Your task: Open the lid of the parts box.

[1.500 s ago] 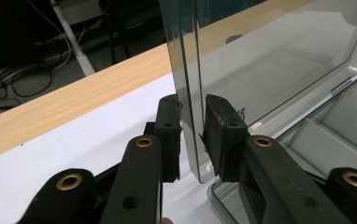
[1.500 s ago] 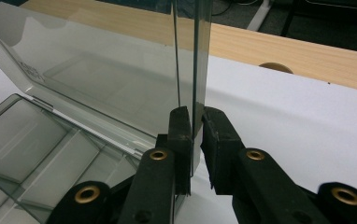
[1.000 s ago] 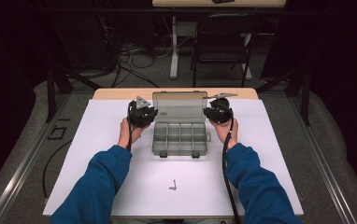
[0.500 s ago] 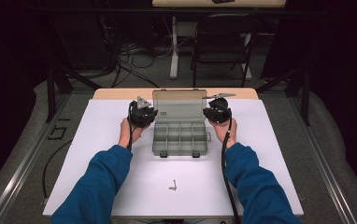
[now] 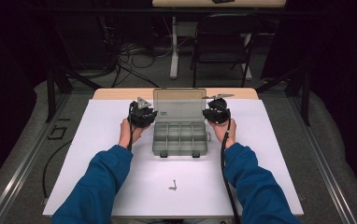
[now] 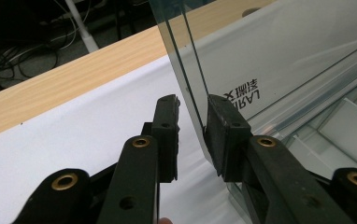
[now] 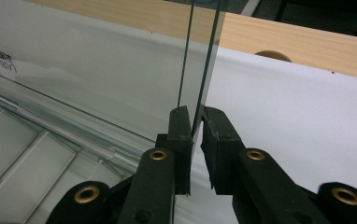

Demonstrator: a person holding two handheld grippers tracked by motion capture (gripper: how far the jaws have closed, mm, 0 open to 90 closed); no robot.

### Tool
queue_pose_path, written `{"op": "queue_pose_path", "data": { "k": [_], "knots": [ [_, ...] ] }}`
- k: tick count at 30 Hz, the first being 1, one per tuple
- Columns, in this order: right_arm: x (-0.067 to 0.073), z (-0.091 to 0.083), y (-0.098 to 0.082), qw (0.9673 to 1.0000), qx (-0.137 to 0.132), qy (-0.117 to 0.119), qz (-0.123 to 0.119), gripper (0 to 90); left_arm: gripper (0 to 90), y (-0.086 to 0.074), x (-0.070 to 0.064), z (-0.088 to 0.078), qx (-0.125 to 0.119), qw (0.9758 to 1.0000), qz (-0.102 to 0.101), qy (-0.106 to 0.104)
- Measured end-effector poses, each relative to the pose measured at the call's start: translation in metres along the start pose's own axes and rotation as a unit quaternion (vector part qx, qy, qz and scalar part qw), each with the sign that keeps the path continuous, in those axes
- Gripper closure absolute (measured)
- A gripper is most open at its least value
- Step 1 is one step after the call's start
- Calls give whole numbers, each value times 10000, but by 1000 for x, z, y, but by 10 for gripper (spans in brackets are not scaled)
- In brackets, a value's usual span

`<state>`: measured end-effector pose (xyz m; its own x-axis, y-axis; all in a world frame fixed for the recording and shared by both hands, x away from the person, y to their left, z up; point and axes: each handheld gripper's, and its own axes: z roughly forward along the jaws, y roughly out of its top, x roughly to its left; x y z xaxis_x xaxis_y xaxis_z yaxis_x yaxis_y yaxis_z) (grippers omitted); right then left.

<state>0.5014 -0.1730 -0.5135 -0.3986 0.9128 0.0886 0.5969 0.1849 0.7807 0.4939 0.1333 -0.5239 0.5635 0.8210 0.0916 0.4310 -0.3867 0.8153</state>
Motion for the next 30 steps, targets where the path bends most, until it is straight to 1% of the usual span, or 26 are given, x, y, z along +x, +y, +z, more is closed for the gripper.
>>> {"op": "queue_pose_path", "data": {
  "k": [6,8,13,14,15,18,19,21,24,25,29,30],
  "knots": [
    [-1,2,-1,10000,47,-23,19,813,730,-1,-1,2,54,10000,-10,18],
    [0,2,-1,10000,49,-30,46,813,730,-2,-1,3,27,10000,-13,49],
    [-1,3,-1,10000,61,-1,55,810,729,-2,-1,4,121,9999,14,33],
    [0,3,-1,10000,78,-14,53,809,729,-3,-2,5,68,10000,-50,48],
    [-1,3,-1,9999,90,-29,40,806,727,-3,-1,5,96,9999,-18,50],
    [-1,4,-2,9999,104,-38,26,786,720,-3,-1,5,137,9999,-14,37],
    [-2,4,-2,9999,123,-29,58,780,717,-3,-1,5,122,9999,-29,47],
    [-3,4,-2,9999,113,-39,63,766,704,-3,0,5,143,9999,-13,59],
    [-3,4,-3,9999,127,-24,53,747,670,-3,0,5,153,9998,-70,83],
    [-4,4,-3,9999,141,-34,48,737,658,-3,0,5,172,9998,-55,89],
    [-5,5,-4,9998,186,-11,112,710,613,-4,0,6,161,9998,-87,75],
    [-6,5,-4,9998,192,-19,105,702,600,-4,1,5,187,9998,-38,88]
  ]
}}
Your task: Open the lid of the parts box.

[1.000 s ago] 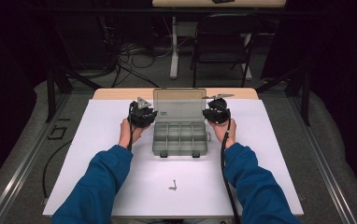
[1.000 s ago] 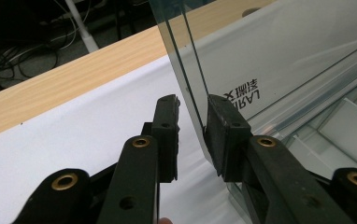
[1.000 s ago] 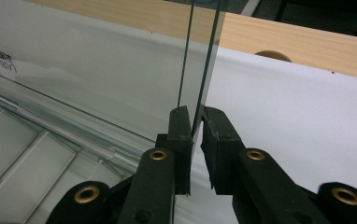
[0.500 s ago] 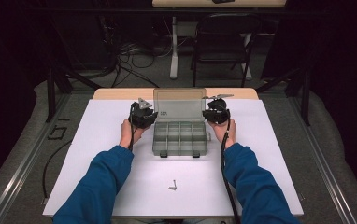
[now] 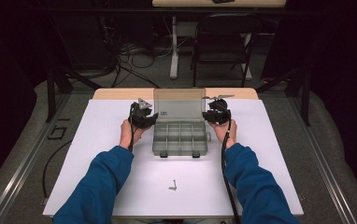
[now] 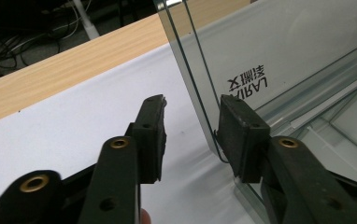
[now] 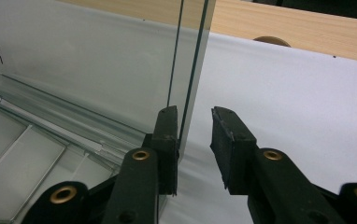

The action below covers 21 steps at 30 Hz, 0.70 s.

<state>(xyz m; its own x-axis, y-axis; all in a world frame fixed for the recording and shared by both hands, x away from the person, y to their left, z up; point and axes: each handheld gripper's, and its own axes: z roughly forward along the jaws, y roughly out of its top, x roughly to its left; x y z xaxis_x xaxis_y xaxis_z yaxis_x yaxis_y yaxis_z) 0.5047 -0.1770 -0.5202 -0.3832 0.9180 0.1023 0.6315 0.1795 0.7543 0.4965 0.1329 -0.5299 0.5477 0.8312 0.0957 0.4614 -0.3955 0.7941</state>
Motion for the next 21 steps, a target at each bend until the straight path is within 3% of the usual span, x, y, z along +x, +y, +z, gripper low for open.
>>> {"op": "queue_pose_path", "data": {
  "k": [8,12,17,18,21],
  "knots": [
    [-4,-4,-1,10000,-6,30,64,616,505,1,3,-6,-72,9999,-122,-95],
    [-4,-7,0,10000,-42,6,76,573,455,2,2,-8,-48,9999,-86,-92],
    [-2,-5,0,10000,-36,-32,14,671,548,0,1,-4,-7,10000,-61,-78],
    [-1,-4,0,10000,-27,7,18,698,582,0,1,-3,-20,10000,-61,-17],
    [2,-1,0,10000,-36,-5,-73,767,686,-2,1,-1,-14,9999,-70,-88]
  ]
}}
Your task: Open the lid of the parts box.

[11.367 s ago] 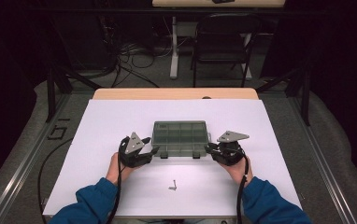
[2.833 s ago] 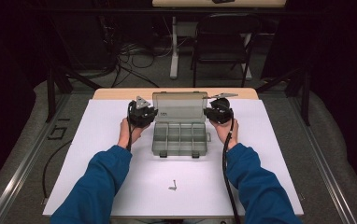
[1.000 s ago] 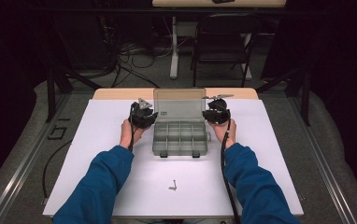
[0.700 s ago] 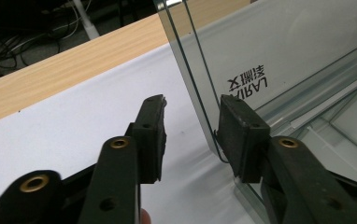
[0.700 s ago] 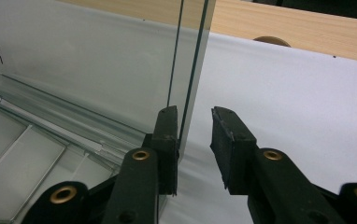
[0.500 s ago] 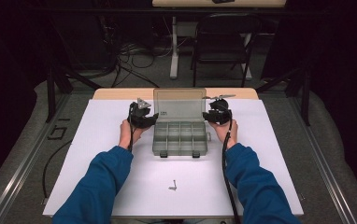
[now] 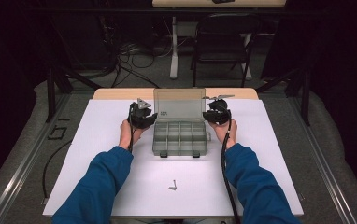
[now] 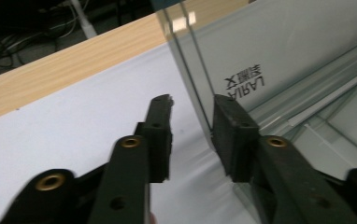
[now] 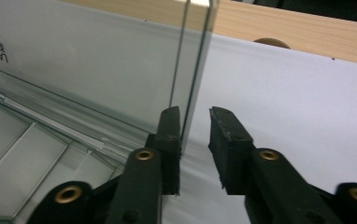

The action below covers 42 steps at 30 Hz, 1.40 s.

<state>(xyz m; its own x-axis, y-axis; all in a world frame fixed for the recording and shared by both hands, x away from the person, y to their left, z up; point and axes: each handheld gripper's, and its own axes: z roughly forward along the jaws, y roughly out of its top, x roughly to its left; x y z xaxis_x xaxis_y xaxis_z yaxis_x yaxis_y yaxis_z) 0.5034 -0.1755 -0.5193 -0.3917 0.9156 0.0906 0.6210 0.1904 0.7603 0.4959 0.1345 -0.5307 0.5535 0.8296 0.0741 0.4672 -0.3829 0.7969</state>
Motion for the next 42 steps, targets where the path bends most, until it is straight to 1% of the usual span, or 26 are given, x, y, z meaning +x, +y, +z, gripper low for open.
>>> {"op": "queue_pose_path", "data": {
  "k": [1,2,3,6,9,10,12,14,17,18,21,24,25,27,29,30,31,32,35,37,42],
  "knots": [
    [1,1,0,10000,12,-13,-12,780,707,0,-1,1,-8,10000,27,21],
    [1,2,0,10000,33,-39,-80,787,723,0,-2,1,34,10000,78,12],
    [2,3,0,10000,40,-21,-56,788,726,0,-2,2,50,10000,82,20],
    [1,5,-2,10000,65,-5,0,786,725,-1,-3,4,65,10000,37,36],
    [0,5,-1,10000,66,-41,-30,758,709,-1,-3,4,93,9999,47,31],
    [0,4,-1,10000,74,-25,-7,740,698,-1,-2,3,103,9999,35,33],
    [-2,2,-1,10000,79,-21,10,689,648,0,-1,0,15,10000,-13,-36],
    [-3,-1,-1,9999,23,31,102,636,591,1,0,-3,-35,10000,3,-72],
    [-5,-9,0,9999,-43,75,138,580,499,4,-1,-9,-133,9999,-3,-102],
    [-5,-11,1,9997,-78,136,167,567,479,5,-1,-11,-112,9998,3,-160],
    [-3,-20,2,9997,-125,184,89,505,414,7,-2,-17,-137,9996,16,-252],
    [0,-28,4,9995,-181,255,86,443,355,9,-5,-22,-116,9993,12,-368],
    [0,-30,4,9994,-204,281,54,412,335,10,-7,-24,-141,9991,3,-403],
    [2,-36,4,9991,-258,332,13,354,294,10,-11,-29,-177,9988,54,-447],
    [6,-42,3,9988,-306,387,-31,301,256,9,-15,-34,-210,9984,164,-507],
    [7,-44,2,9986,-314,409,-97,283,242,9,-17,-37,-231,9980,197,-554],
    [9,-47,1,9984,-327,442,-133,267,230,9,-19,-40,-241,9977,231,-584],
    [10,-50,0,9981,-360,462,-192,253,219,8,-21,-43,-302,9973,283,-604],
    [14,-60,-4,9971,-414,560,-311,225,189,6,-26,-53,-384,9963,311,-699],
    [16,-67,-6,9963,-459,607,-397,205,182,3,-29,-58,-441,9955,331,-768],
    [24,-85,-14,9941,-586,751,-516,165,166,-6,-38,-71,-512,9938,450,-873]
  ]
}}
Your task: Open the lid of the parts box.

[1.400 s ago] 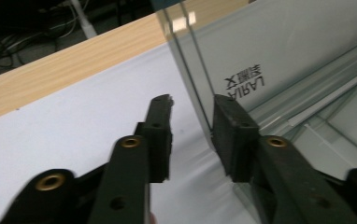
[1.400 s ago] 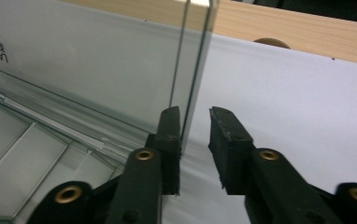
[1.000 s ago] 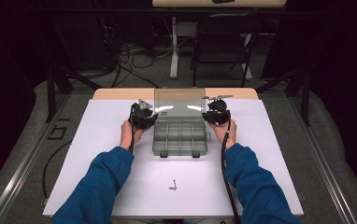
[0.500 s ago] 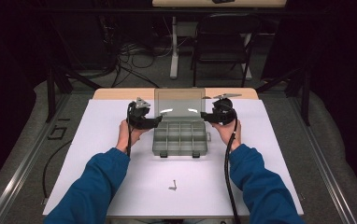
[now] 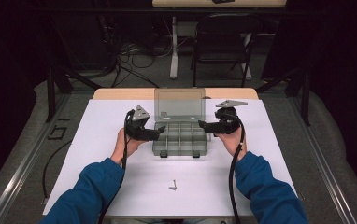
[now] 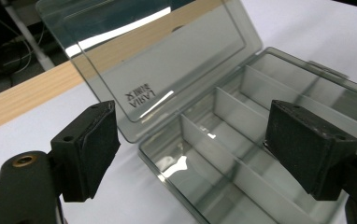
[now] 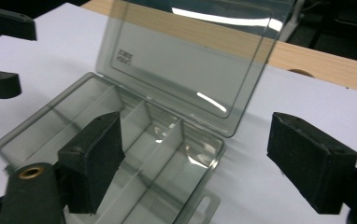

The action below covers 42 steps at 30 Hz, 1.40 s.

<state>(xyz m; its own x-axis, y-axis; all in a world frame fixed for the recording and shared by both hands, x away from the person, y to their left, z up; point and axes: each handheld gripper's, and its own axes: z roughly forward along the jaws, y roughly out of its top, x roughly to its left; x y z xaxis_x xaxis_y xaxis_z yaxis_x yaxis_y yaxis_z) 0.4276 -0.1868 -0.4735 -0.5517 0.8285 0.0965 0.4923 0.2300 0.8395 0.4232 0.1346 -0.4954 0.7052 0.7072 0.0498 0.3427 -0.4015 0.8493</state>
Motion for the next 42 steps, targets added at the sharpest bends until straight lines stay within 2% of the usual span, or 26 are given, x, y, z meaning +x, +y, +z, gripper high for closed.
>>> {"op": "queue_pose_path", "data": {
  "k": [3,11,19,23,33,42],
  "knots": [
    [6,-10,-4,9999,-61,69,-131,153,162,-5,-7,-7,-51,9999,72,-60],
    [17,-31,-21,9992,-154,261,-248,128,157,-15,-23,-27,-141,9994,233,-225],
    [23,-47,-36,9983,-226,397,-365,100,151,-24,-35,-43,-187,9988,297,-339],
    [28,-54,-45,9976,-215,443,-491,84,149,-32,-40,-50,-217,9985,321,-388],
    [33,-67,-65,9972,-228,468,-530,53,136,-46,-45,-58,-168,9983,364,-415],
    [36,-80,-78,9962,-389,435,-645,24,122,-55,-49,-63,-135,9981,365,-471]
  ]
}}
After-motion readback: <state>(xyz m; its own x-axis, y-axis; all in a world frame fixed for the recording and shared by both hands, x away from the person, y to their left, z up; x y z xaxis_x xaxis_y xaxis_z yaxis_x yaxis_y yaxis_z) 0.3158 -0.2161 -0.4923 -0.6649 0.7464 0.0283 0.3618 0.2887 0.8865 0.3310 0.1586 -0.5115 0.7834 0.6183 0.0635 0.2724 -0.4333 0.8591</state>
